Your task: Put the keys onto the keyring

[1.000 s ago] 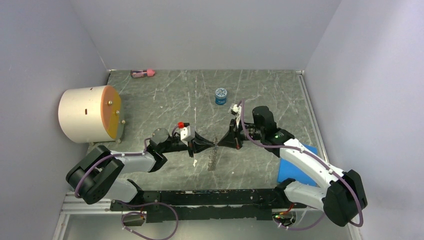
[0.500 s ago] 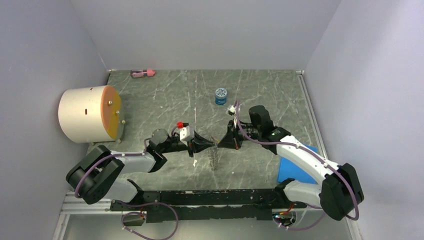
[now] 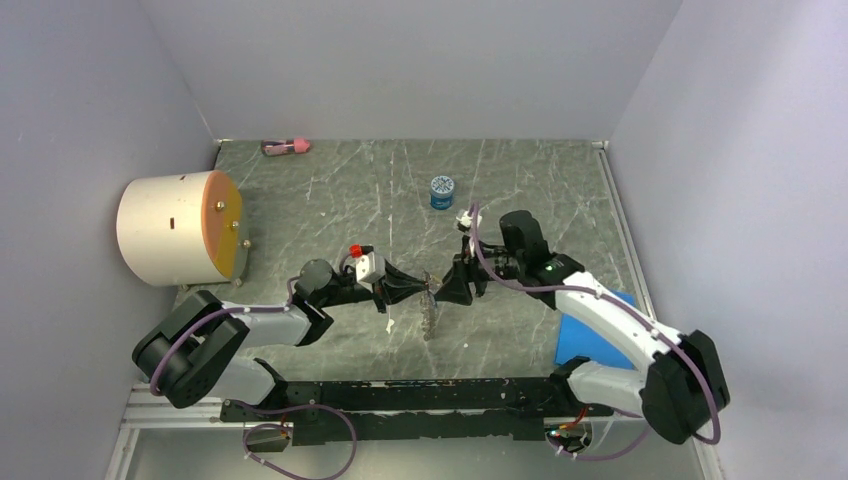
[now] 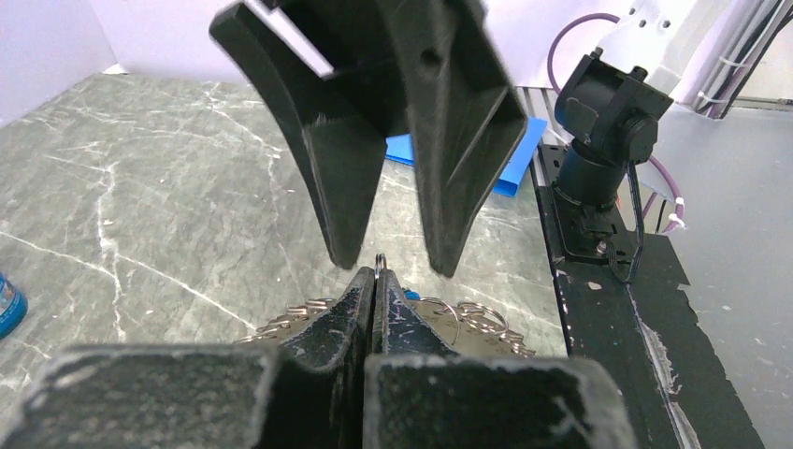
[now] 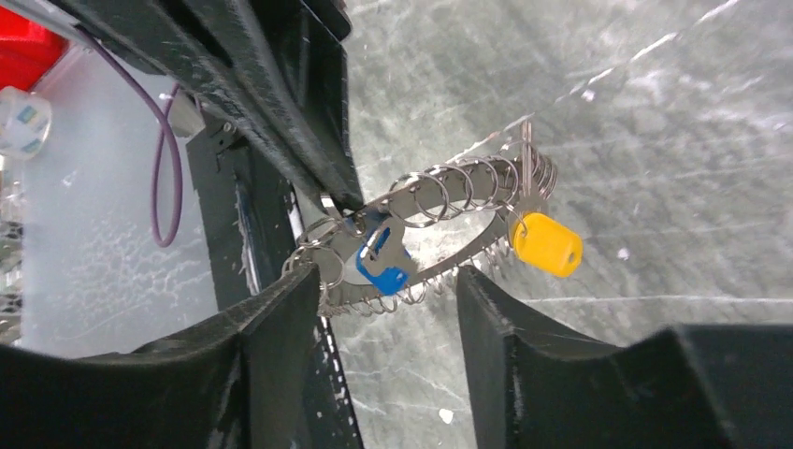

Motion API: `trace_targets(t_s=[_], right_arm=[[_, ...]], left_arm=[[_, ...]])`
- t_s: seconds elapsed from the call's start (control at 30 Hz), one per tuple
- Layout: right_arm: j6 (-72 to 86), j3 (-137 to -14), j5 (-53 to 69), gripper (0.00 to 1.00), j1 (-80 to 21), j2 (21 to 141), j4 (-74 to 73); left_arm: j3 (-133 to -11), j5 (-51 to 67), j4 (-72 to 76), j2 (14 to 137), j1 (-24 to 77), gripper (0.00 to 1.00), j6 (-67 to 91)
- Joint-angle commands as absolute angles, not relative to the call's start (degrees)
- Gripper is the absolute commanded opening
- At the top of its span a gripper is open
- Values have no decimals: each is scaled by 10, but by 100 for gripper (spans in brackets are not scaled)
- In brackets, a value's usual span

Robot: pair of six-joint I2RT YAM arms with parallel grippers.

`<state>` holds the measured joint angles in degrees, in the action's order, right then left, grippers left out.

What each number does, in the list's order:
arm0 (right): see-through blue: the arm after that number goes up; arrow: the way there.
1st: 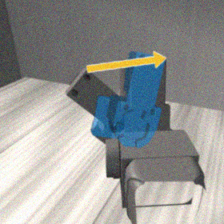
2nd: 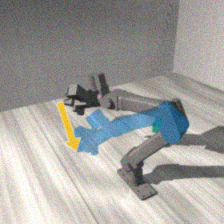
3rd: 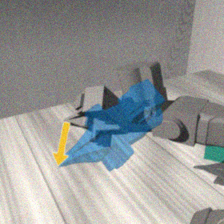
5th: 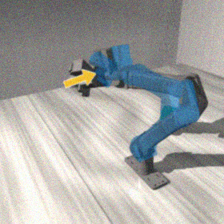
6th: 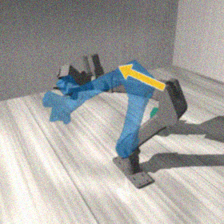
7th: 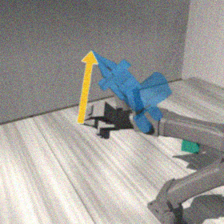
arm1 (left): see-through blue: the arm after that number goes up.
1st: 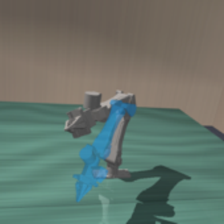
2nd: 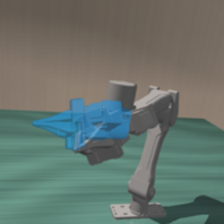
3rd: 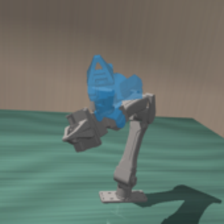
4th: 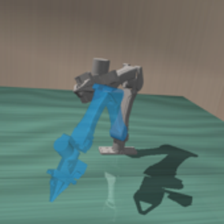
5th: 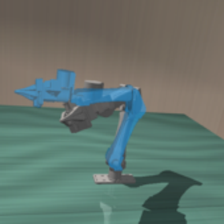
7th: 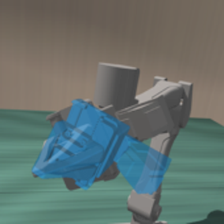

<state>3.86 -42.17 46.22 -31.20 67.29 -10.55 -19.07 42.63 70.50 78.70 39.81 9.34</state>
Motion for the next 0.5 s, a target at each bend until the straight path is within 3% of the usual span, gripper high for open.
trace_targets(t_s=[0.0, 0.33, 0.47], right_arm=[[14, -409, 427, 62, -310, 599, -61], [-18, -284, 487, 65, -310, 511, 197], [-48, -265, 525, 57, -310, 524, 247]], left_arm=[[-199, 426, 745, 776, 398, 3, 94], [-201, 440, 749, 775, 397, 2, 95], [-200, 443, 758, 774, 397, 3, 97]])
